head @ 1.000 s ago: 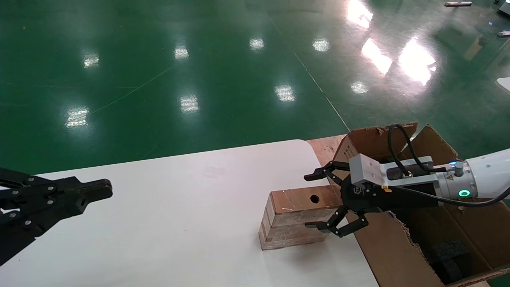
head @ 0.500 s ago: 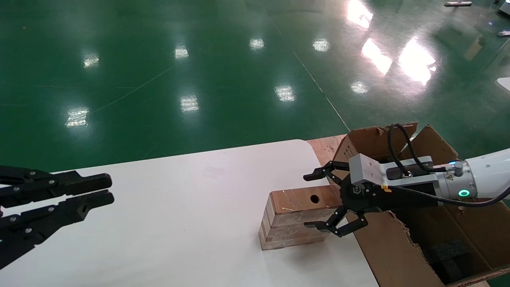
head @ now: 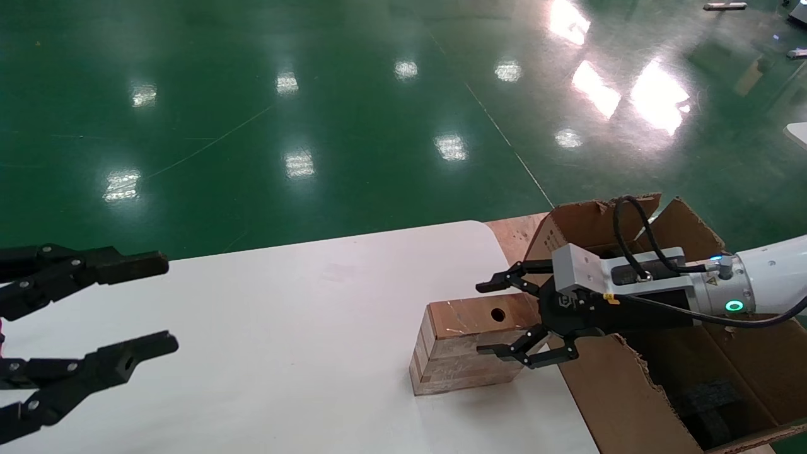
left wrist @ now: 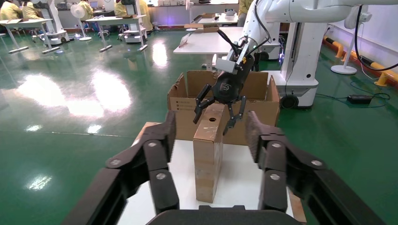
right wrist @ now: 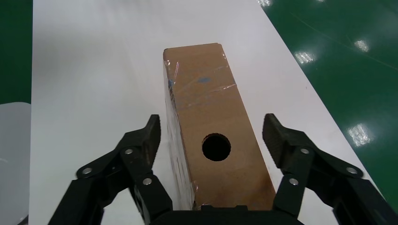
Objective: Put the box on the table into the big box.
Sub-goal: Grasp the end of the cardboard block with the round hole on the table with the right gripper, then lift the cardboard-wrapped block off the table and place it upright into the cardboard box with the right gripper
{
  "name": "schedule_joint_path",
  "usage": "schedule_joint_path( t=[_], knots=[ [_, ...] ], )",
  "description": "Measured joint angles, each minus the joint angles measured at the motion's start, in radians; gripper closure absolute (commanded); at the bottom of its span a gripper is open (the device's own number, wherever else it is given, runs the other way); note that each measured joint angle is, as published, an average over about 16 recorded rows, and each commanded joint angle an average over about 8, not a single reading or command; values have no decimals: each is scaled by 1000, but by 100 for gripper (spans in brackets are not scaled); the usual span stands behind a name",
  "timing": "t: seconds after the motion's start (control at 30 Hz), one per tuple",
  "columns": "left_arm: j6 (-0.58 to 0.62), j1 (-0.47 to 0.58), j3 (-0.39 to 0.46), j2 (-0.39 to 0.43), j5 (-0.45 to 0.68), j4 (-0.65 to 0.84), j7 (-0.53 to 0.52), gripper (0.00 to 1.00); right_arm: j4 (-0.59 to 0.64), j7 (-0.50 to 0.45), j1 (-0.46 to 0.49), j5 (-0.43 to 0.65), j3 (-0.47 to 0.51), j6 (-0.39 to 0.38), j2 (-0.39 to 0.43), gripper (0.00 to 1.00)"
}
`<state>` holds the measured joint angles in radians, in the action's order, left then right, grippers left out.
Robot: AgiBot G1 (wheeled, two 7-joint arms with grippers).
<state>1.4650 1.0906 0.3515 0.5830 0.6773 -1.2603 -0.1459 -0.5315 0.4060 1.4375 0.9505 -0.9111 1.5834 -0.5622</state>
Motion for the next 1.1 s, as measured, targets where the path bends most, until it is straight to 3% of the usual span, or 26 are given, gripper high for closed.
schedule_joint_path(
  t=[0.37,0.4,0.63,0.67,1.1],
  knots=[
    [0,0,0,0,0,0,0,0,-9,-6,-1,-5,0,-5,2,100],
    [0,0,0,0,0,0,0,4,-13,-10,-1,-8,0,-5,4,100],
    [0,0,0,0,0,0,0,88,-69,-77,22,-49,6,-9,33,100],
    [0,0,0,0,0,0,0,97,-80,-94,29,-58,8,-10,40,100],
    [0,0,0,0,0,0,0,100,-153,-403,194,-161,64,-71,190,100]
  ],
)
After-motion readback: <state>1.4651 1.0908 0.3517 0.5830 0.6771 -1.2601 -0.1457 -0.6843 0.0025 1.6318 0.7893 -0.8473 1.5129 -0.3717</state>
